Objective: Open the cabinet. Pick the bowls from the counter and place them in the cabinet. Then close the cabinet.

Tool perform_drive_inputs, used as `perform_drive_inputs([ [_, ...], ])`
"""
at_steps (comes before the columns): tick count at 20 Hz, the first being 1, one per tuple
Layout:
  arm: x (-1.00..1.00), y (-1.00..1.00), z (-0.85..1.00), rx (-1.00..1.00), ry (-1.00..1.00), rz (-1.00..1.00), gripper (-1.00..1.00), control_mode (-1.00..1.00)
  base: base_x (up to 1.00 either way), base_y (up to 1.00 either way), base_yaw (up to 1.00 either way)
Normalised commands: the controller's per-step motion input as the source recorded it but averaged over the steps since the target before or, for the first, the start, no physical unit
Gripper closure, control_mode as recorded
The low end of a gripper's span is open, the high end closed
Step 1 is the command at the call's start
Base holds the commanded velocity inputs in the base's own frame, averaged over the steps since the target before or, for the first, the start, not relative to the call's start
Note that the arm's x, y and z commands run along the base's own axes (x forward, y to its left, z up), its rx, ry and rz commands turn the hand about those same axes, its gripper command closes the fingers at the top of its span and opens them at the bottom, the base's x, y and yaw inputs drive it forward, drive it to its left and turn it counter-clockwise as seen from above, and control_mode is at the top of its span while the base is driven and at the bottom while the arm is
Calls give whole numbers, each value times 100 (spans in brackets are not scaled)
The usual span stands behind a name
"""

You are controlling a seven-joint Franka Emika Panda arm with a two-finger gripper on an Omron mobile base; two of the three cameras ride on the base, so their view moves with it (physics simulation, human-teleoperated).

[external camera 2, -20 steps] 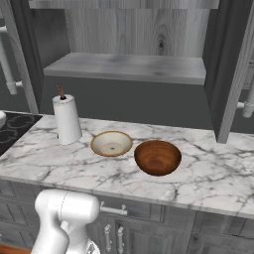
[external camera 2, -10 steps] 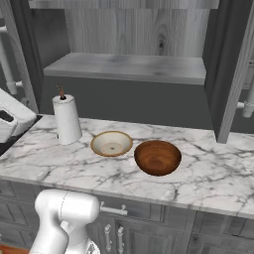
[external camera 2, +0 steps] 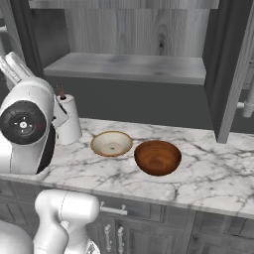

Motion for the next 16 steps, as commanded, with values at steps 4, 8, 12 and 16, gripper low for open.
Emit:
perform_drive_inputs([
  [4, 41, -1, -11, 3, 9, 30, -100, -100, 0, 0, 0],
  [8, 32, 3, -14, 7, 0, 18, -100, -100, 0, 0, 0],
  [12, 18, 30, -25, 8, 0, 6, -100, -100, 0, 0, 0],
  [16, 24, 28, -23, 9, 1, 3, -100, -100, 0, 0, 0],
])
